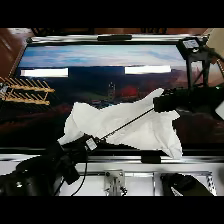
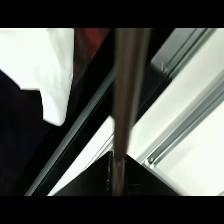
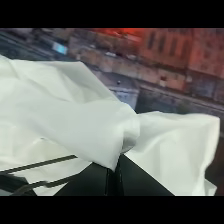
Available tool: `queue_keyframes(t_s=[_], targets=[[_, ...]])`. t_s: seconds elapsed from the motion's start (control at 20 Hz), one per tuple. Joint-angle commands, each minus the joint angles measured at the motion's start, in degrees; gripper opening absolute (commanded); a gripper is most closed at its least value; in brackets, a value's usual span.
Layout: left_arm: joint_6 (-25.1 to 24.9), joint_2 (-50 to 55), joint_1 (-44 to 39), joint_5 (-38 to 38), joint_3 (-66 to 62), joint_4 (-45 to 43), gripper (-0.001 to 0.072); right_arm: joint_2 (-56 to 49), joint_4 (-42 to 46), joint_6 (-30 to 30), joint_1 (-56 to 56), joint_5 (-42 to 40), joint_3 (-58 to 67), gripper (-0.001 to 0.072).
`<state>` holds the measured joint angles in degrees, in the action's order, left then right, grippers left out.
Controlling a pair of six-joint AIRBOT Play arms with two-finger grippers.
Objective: Fold the shirts.
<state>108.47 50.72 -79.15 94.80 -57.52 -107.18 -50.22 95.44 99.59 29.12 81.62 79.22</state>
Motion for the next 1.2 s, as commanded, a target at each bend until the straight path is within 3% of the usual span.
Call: queue_keyframes(t_s=[0.0, 0.15, 0.35, 0.75, 1.15], targets=[[-1.5, 4.4, 1.1, -7.9, 0.0, 0.3, 0.0034, 3.8, -10.8, -3.8, 0.0, -2.8, 0.0, 0.0049], [-2.8, 7.0, 1.9, -12.5, -0.1, 0.2, 0.0034, 6.4, -16.9, -5.9, 0.0, -2.8, 0.0, 0.0049], [-6.0, 7.5, 2.9, -24.5, -0.1, 0.3, 0.0034, 8.1, -20.7, -7.0, 0.0, -1.8, 0.0, 0.0050], [-25.6, 8.4, 5.8, -24.1, -0.1, 3.2, 0.0033, 8.4, -22.5, -8.2, 0.0, 2.9, 0.0, 0.0050], [-26.4, 8.5, 10.6, -28.4, -0.1, 3.3, 0.0033, 8.3, -20.7, -6.3, 0.0, 8.8, 0.0, 0.0050]])
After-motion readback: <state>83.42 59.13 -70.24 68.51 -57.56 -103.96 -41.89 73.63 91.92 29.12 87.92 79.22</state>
